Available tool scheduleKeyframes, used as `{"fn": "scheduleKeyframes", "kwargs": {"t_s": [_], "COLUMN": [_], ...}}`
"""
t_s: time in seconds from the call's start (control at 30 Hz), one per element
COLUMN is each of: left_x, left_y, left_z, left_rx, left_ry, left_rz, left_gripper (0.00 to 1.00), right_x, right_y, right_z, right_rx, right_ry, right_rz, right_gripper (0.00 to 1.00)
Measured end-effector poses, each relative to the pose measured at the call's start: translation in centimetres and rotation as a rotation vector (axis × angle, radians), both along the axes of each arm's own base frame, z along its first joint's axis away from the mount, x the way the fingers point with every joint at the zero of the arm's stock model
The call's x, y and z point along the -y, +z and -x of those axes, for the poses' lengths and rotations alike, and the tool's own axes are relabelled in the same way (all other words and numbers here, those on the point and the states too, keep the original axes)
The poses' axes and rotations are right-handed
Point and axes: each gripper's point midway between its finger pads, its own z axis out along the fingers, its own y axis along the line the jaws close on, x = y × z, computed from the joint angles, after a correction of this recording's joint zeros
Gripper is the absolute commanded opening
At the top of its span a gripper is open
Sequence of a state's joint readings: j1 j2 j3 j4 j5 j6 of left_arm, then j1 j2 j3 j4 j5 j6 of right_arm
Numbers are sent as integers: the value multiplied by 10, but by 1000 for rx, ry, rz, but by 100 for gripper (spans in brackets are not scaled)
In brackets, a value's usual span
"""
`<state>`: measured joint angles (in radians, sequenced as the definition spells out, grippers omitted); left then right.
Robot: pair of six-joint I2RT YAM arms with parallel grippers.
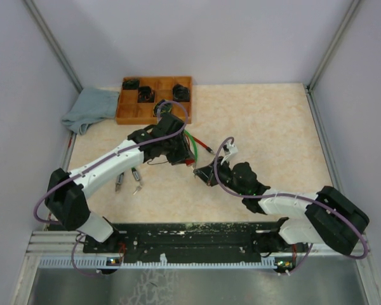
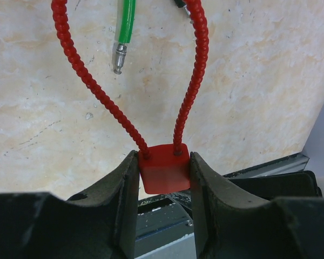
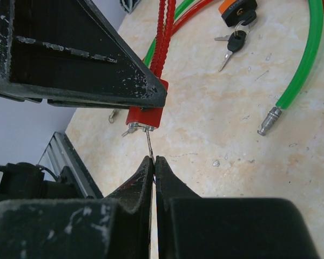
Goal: Unlock with the key
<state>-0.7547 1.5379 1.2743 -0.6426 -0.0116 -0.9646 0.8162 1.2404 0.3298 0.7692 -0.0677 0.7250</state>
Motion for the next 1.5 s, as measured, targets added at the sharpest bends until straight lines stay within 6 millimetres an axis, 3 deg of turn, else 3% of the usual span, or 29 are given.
{"fn": "scheduleKeyframes", "kwargs": {"t_s": [0.57,1.5], "left_x": [1,6], "left_y": [-9,-26], "left_z": [1,3], "left_rx": [-12,14], "left_ry": [-4,-2], "left_rz": [-4,22], "left_gripper": [0,0], "right_x": [-2,3], "right_y": [3,-12], "right_z": [-1,-6], "right_rx": [-26,-151], "right_ry": [-9,-66], "right_rz": [-26,-65], "right_gripper": [0,0]}}
